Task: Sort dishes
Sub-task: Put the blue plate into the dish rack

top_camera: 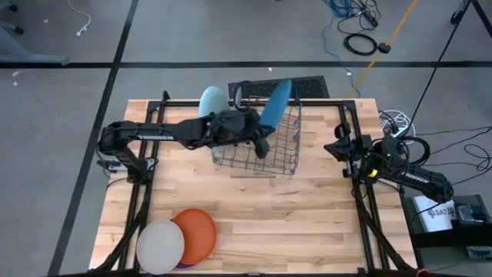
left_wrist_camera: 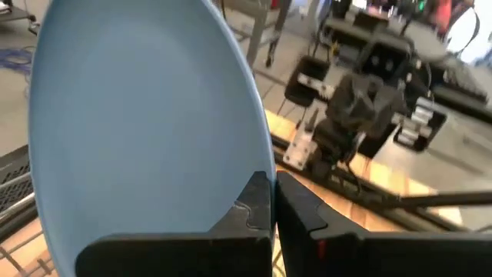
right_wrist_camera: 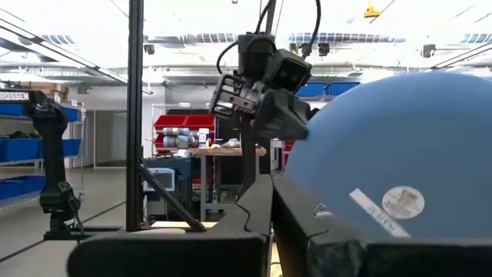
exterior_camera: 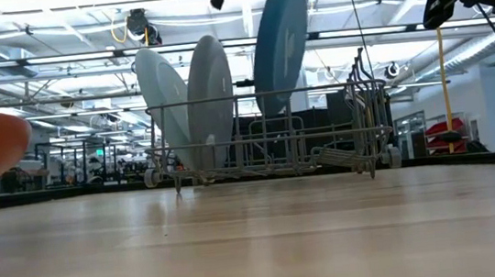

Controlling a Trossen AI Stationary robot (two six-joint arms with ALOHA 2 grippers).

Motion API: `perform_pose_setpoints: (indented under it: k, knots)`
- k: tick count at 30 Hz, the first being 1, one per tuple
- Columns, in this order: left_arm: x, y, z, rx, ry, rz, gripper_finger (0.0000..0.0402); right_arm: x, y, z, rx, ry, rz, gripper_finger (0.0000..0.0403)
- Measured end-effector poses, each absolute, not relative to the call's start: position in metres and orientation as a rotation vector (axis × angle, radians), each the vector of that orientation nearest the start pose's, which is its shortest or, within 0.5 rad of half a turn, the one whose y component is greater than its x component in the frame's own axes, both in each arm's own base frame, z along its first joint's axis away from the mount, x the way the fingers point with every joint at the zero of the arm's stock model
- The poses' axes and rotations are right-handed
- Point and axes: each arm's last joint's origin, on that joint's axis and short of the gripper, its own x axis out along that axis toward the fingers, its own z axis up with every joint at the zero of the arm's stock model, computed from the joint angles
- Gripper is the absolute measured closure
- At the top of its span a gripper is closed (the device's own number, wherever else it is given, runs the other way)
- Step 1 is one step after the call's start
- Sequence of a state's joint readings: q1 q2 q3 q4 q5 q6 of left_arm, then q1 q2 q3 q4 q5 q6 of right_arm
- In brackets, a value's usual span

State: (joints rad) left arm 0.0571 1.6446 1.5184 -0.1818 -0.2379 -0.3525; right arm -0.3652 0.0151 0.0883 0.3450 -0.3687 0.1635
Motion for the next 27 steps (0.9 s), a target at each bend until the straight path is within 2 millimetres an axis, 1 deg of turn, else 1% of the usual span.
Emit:
perform_pose_setpoints:
  k: [4, 9, 17, 20, 27]
  knots:
    - [0.357, 0.036, 0.359, -0.377, 0.180, 0.357, 0.0401, 0.081, -0.020, 0.224, 0.011, -0.388, 0.035, 0.0399]
    - [0.325, 0.036, 0.347, -0.421, 0.116, 0.380, 0.0401, 0.081, -0.020, 0.222, 0.007, -0.374, 0.032, 0.0399]
    - [0.290, 0.036, 0.331, -0.452, 0.101, 0.509, 0.0401, 0.082, -0.020, 0.221, 0.013, -0.361, 0.027, 0.0399]
    - [0.279, 0.035, 0.329, -0.478, 0.078, 0.540, 0.0401, 0.082, -0.020, 0.221, 0.015, -0.358, 0.027, 0.0399]
    - [0.252, 0.029, 0.333, -0.483, 0.004, 0.631, 0.0401, 0.082, -0.020, 0.220, 0.019, -0.350, 0.027, 0.0399]
